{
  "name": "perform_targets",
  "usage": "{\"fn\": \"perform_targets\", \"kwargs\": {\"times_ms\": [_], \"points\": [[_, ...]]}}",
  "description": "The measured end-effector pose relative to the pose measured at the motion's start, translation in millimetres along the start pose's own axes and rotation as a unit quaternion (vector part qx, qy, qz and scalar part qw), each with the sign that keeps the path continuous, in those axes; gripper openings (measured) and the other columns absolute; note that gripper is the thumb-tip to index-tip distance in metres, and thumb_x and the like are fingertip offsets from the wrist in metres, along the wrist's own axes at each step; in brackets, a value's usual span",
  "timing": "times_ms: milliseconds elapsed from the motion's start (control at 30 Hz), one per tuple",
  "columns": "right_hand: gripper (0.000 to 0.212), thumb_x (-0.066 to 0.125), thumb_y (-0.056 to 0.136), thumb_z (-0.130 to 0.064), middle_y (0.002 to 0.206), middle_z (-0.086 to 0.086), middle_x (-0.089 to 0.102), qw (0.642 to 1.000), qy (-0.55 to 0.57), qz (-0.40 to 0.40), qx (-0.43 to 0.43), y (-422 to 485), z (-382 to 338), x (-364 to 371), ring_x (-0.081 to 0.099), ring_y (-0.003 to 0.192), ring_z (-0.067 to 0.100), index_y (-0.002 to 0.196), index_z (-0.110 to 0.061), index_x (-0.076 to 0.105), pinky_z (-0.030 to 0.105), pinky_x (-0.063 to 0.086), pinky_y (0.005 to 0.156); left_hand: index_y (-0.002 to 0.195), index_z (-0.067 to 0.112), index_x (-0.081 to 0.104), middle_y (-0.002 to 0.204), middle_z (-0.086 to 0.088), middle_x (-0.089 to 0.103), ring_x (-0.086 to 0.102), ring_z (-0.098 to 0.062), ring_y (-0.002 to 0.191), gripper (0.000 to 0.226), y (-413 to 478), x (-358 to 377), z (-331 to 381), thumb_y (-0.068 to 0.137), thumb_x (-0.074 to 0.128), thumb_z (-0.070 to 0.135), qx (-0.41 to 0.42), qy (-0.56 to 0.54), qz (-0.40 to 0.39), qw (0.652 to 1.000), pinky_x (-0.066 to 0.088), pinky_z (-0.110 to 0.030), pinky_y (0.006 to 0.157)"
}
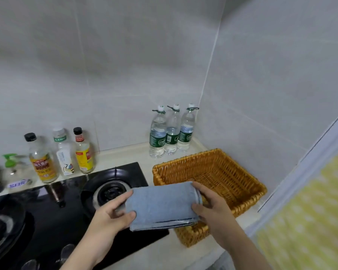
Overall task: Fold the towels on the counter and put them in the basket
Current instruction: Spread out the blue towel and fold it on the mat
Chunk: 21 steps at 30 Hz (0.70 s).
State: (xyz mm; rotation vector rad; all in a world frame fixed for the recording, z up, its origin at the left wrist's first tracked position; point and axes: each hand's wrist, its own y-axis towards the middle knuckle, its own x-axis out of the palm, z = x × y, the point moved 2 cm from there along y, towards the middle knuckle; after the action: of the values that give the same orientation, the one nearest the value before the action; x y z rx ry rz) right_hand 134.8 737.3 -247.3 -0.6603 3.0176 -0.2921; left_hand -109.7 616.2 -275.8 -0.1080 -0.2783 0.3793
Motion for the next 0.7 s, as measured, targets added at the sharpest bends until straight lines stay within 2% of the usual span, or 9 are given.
{"fn": "perform_targets", "kwargs": {"times_ms": [67, 200, 267, 333, 400, 467, 567, 633, 700], "points": [[0.053, 0.068, 0.086, -0.002, 0.132, -0.009, 0.049, 1.000, 0.000, -0.001, 0.007, 13.0, -2.6, -8.1, 0.056, 0.117, 0.025, 0.101, -0.053, 0.068, 0.044, 0.056, 0.090, 0.118, 0.028, 0.067, 0.108, -0.013, 0.070, 0.065, -0.026, 0.101, 0.065, 15.7, 6.8, -1.4, 0.061, 0.086, 0.006, -0.010, -0.007, -0.003, 1.000, 0.052, -0.045, 0.094], [0.053, 0.066, 0.087, -0.001, 0.130, -0.009, 0.049, 1.000, -0.002, 0.001, 0.020, 44.1, -4.5, -33.1, 0.057, 0.115, 0.024, 0.105, -0.051, 0.065, 0.044, 0.056, 0.091, 0.115, 0.036, 0.069, 0.104, -0.015, 0.065, 0.059, -0.022, 0.097, 0.076, 53.4, 28.9, -5.0, 0.042, 0.093, 0.036, -0.020, -0.005, -0.012, 1.000, 0.048, -0.043, 0.093], [0.052, 0.065, 0.088, -0.001, 0.130, -0.010, 0.047, 1.000, -0.005, -0.004, 0.023, 58.7, -7.1, -45.6, 0.057, 0.115, 0.023, 0.108, -0.049, 0.064, 0.043, 0.056, 0.090, 0.111, 0.037, 0.071, 0.107, -0.004, 0.070, 0.064, -0.018, 0.096, 0.085, 67.9, 43.9, -6.0, 0.030, 0.093, 0.047, -0.018, -0.024, -0.009, 1.000, 0.050, -0.039, 0.089], [0.051, 0.063, 0.089, -0.001, 0.131, -0.010, 0.047, 1.000, -0.008, -0.009, 0.027, 75.6, -9.5, -60.5, 0.057, 0.115, 0.024, 0.112, -0.046, 0.064, 0.042, 0.057, 0.088, 0.110, 0.034, 0.072, 0.109, 0.001, 0.072, 0.067, -0.017, 0.099, 0.087, 83.9, 59.4, -10.0, 0.028, 0.092, 0.055, -0.025, -0.045, -0.002, 0.999, 0.051, -0.040, 0.090], [0.051, 0.063, 0.089, -0.001, 0.130, -0.009, 0.048, 0.999, -0.028, -0.010, 0.028, 93.1, -11.2, -74.9, 0.058, 0.114, 0.023, 0.111, -0.047, 0.064, 0.041, 0.058, 0.086, 0.111, 0.033, 0.072, 0.108, 0.001, 0.070, 0.065, -0.019, 0.098, 0.065, 94.1, 75.2, -12.0, 0.050, 0.090, 0.045, -0.025, -0.048, 0.016, 0.998, 0.048, -0.043, 0.095], [0.053, 0.062, 0.089, -0.003, 0.129, -0.012, 0.049, 0.998, -0.060, -0.015, 0.028, 111.3, -13.3, -89.8, 0.058, 0.113, 0.020, 0.108, -0.052, 0.064, 0.040, 0.057, 0.088, 0.117, 0.034, 0.068, 0.095, -0.001, 0.062, 0.054, -0.020, 0.089, 0.043, 108.1, 88.7, -20.3, 0.078, 0.076, 0.019, -0.022, -0.019, 0.045, 0.999, 0.045, -0.039, 0.093], [0.054, 0.060, 0.089, -0.004, 0.126, -0.019, 0.051, 0.994, -0.090, -0.040, 0.036, 141.4, -14.0, -113.4, 0.059, 0.112, 0.014, 0.108, -0.055, 0.060, 0.038, 0.055, 0.093, 0.123, 0.028, 0.066, 0.077, 0.012, 0.062, 0.050, -0.008, 0.073, 0.044, 129.1, 113.2, -34.7, 0.088, 0.064, 0.002, -0.005, 0.044, 0.086, 0.995, 0.045, -0.027, 0.083], [0.056, 0.059, 0.088, -0.002, 0.126, -0.018, 0.053, 0.993, -0.088, -0.061, 0.056, 165.1, -11.5, -130.6, 0.060, 0.113, 0.016, 0.108, -0.054, 0.060, 0.040, 0.053, 0.096, 0.122, 0.022, 0.064, 0.095, 0.009, 0.069, 0.058, 0.003, 0.069, 0.043, 140.7, 135.2, -36.7, 0.088, 0.062, -0.004, 0.003, 0.078, 0.121, 0.990, 0.045, -0.011, 0.077], [0.058, 0.058, 0.086, 0.002, 0.123, -0.016, 0.056, 0.990, -0.091, -0.078, 0.074, 188.8, -6.3, -145.7, 0.060, 0.112, 0.016, 0.107, -0.052, 0.061, 0.041, 0.052, 0.098, 0.123, 0.017, 0.063, 0.123, -0.001, 0.064, 0.059, 0.002, 0.105, 0.043, 152.3, 156.9, -39.6, 0.088, 0.060, -0.007, 0.005, 0.115, 0.155, 0.981, 0.039, -0.013, 0.096]]}}
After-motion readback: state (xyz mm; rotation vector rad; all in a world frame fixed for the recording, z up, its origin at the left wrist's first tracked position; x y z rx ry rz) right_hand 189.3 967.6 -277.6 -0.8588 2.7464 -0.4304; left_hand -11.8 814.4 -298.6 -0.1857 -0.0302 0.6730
